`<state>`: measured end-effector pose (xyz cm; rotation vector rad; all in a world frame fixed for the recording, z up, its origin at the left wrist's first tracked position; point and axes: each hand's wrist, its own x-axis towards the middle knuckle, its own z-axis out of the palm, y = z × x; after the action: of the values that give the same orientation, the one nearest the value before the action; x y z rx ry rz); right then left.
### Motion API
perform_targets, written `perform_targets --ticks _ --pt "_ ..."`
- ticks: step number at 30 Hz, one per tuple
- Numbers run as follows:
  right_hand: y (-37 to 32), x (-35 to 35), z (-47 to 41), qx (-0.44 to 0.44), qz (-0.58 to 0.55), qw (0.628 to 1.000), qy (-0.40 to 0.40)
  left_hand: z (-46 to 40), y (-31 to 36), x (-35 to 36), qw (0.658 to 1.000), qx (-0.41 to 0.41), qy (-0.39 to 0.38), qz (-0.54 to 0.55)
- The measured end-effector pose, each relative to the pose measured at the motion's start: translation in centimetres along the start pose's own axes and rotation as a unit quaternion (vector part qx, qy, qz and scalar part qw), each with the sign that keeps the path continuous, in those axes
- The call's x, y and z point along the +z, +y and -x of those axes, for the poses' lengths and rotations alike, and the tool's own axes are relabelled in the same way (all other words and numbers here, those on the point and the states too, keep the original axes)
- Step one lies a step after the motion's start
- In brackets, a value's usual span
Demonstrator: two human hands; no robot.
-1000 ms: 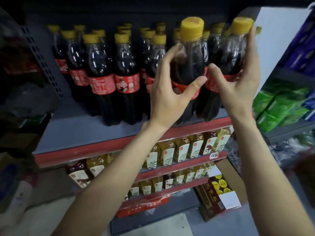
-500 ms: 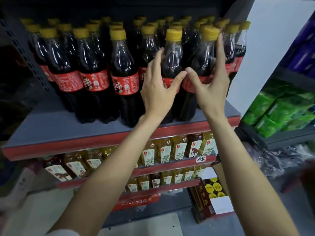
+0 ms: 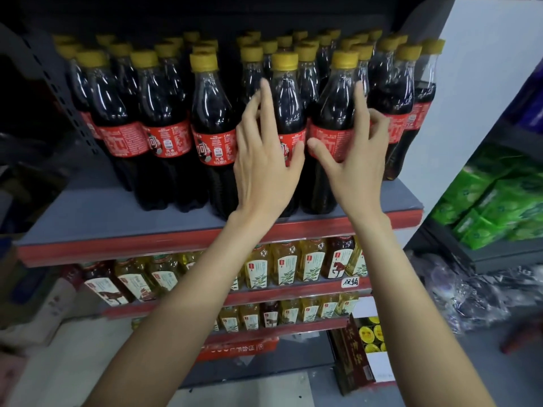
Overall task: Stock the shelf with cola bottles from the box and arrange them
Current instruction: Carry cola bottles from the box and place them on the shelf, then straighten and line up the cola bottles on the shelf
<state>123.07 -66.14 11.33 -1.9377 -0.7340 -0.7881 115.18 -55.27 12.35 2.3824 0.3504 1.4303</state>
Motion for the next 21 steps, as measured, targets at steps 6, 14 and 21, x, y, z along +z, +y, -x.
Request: perform_targets --ticks 6,14,21 --pt "-2.4 -0.4 1.2 -0.108 0.022 0.976 0.189 1.1 -0.9 -3.2 0.998 0.017 -0.016 0.066" --pt "-12.2 4.1 4.4 -0.266 -0.186 0.945 0.042 3.2 -9.8 -13.8 0.975 0.133 0.174 0.036" --pt "-21.2 14.3 7.1 -0.229 -0.226 0.930 -0.178 2.2 -23.1 -23.3 0.994 0.004 0.102 0.035"
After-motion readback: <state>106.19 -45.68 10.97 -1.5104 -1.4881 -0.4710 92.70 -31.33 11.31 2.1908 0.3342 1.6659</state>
